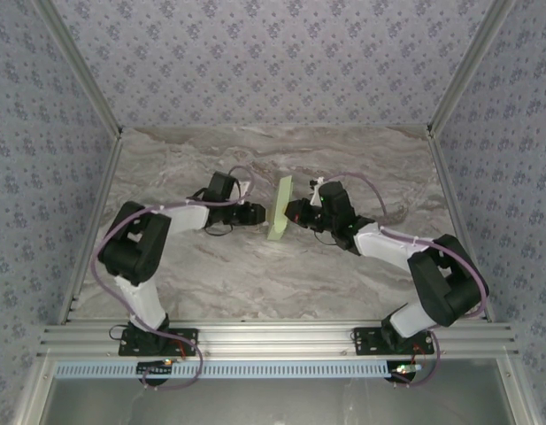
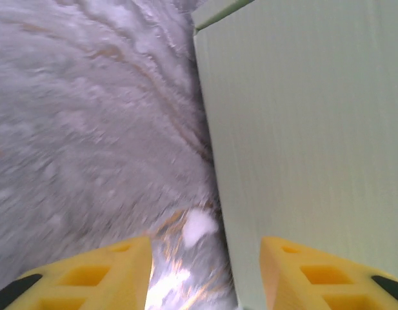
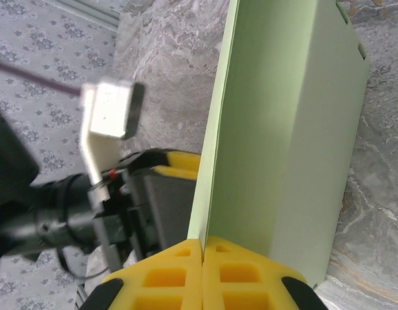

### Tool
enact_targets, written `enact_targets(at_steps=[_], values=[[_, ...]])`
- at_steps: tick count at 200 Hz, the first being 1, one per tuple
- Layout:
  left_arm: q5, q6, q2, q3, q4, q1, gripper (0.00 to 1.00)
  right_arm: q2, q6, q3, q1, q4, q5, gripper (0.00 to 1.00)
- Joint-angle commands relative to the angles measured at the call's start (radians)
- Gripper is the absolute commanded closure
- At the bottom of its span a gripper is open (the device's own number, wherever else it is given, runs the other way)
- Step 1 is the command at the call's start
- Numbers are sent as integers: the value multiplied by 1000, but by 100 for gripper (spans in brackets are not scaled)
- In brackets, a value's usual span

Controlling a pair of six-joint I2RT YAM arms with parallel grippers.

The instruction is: Fold the paper box

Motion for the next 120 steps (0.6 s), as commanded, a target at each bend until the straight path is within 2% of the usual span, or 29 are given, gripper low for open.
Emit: enact_targets(at_steps=[1,25,49,95,120], values=[[-225,9,-163,-119,87,-29,48,35,12,11,11,-74,79,92],[-416,50,-318,-284,191,-111,40,39,17,30,24,-88,98,92],[-553,137,-431,-424,339,-247,32,48,16,50,32,-104,107,92],[-598,328,-380,-506,589,-414,27,71,17,67,37,-107,107,92],[-608,354,-312,-461,628,-435,25,73,18,65,36,-104,108,92]])
